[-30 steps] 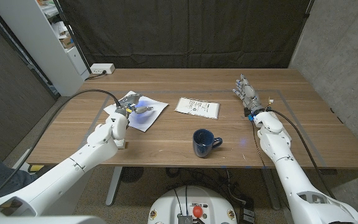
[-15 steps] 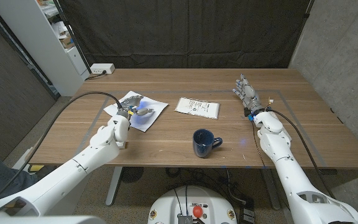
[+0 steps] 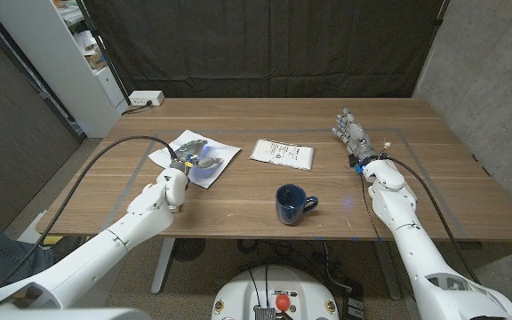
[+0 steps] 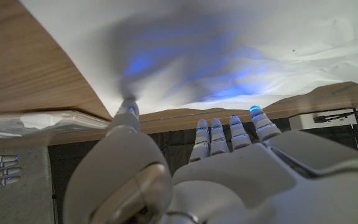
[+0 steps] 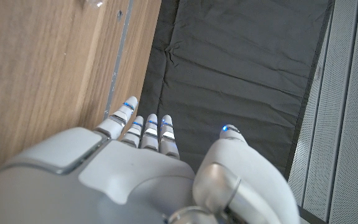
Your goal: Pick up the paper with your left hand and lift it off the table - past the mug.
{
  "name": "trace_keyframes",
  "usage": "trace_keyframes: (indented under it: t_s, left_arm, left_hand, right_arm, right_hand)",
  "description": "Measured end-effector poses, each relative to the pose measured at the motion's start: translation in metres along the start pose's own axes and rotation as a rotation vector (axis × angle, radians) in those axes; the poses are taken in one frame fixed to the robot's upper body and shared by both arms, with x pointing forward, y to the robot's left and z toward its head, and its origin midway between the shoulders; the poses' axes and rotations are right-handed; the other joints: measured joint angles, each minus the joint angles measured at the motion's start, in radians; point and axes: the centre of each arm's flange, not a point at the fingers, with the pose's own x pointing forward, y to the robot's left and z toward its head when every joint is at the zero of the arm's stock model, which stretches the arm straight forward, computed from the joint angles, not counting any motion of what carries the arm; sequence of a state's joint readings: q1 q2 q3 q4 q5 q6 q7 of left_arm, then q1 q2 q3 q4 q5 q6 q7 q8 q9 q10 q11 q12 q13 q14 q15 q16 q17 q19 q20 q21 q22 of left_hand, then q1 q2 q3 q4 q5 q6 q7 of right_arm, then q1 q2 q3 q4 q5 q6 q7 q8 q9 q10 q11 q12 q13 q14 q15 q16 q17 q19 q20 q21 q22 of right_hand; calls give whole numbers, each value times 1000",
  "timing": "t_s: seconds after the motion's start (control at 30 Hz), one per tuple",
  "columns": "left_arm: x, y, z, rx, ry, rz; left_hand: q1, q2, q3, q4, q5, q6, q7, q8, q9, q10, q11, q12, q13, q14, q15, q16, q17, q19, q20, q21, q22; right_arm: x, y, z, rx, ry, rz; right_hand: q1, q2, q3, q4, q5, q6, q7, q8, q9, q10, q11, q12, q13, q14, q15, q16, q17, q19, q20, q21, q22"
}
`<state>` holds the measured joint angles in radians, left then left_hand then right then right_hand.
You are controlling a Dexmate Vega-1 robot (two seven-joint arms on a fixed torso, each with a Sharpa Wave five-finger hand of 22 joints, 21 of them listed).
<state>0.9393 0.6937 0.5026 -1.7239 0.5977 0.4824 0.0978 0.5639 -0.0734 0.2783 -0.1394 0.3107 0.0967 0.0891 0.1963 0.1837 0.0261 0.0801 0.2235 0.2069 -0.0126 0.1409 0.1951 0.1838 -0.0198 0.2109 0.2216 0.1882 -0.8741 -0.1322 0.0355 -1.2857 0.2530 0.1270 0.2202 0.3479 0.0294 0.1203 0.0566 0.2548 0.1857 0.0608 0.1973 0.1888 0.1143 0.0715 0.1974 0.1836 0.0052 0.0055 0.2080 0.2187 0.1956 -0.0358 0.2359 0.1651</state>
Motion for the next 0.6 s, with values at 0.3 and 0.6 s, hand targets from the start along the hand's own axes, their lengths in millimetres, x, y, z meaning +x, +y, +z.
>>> trace_keyframes:
  t_s: [0.3, 0.6]
  left_arm:
    - [1, -9, 0, -12, 4, -10]
    - [3, -18, 1, -27, 13, -26]
  left_hand:
    - [-4, -4, -3, 3, 0, 0, 0, 0, 0, 4, -4, 0, 0, 0, 0, 0, 0, 0, 0, -4, 0]
    - [-8, -8, -6, 6, 0, 0, 0, 0, 0, 4, -4, 0, 0, 0, 0, 0, 0, 0, 0, -4, 0]
  right_arm:
    - [2, 0, 1, -4, 1, 6]
    - [5, -1, 0, -5, 9, 9]
  right_hand:
    - [0, 0, 5, -4, 4, 0, 0, 0, 0, 0, 0, 0, 0, 0, 0, 0, 0, 0, 0, 0, 0]
    - [0, 0, 5, -4, 4, 0, 0, 0, 0, 0, 0, 0, 5, 0, 0, 0, 0, 0, 0, -3, 0]
